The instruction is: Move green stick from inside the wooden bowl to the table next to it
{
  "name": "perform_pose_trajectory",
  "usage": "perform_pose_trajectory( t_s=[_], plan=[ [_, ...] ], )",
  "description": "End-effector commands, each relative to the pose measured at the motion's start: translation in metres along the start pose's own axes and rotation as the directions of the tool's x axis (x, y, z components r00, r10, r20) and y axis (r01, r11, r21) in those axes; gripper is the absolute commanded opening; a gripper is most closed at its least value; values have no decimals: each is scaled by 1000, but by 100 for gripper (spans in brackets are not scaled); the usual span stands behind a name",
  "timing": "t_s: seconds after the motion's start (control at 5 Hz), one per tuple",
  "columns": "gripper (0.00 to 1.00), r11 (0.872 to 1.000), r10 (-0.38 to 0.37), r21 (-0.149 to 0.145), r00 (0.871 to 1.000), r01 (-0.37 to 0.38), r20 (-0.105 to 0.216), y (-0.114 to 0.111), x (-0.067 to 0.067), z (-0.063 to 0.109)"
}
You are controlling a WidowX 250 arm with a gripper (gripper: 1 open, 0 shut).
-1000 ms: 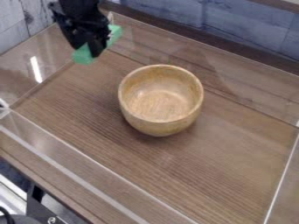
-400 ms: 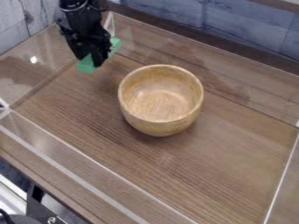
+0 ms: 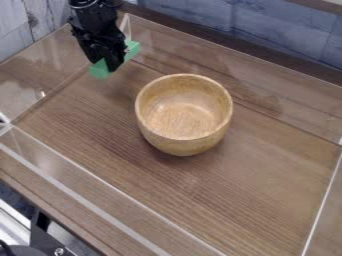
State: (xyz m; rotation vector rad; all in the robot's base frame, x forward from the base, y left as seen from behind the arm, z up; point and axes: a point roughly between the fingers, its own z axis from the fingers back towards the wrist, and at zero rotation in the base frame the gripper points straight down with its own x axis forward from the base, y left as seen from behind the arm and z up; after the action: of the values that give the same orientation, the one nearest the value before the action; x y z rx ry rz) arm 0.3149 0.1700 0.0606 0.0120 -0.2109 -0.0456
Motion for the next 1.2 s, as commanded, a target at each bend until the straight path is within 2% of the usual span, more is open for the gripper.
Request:
perform_pose_trajectory(
  t_s=[0.0, 0.4, 0.8, 1.0],
  plan=[
    [0, 999, -37, 20, 998, 36, 51, 13, 16, 15],
    [0, 994, -111, -12, 993, 112, 46, 4, 21, 15],
    [0, 995, -99, -23, 994, 100, 35, 28, 30, 23],
    [0, 995, -97, -31, 995, 98, 24, 28, 32, 16]
  ],
)
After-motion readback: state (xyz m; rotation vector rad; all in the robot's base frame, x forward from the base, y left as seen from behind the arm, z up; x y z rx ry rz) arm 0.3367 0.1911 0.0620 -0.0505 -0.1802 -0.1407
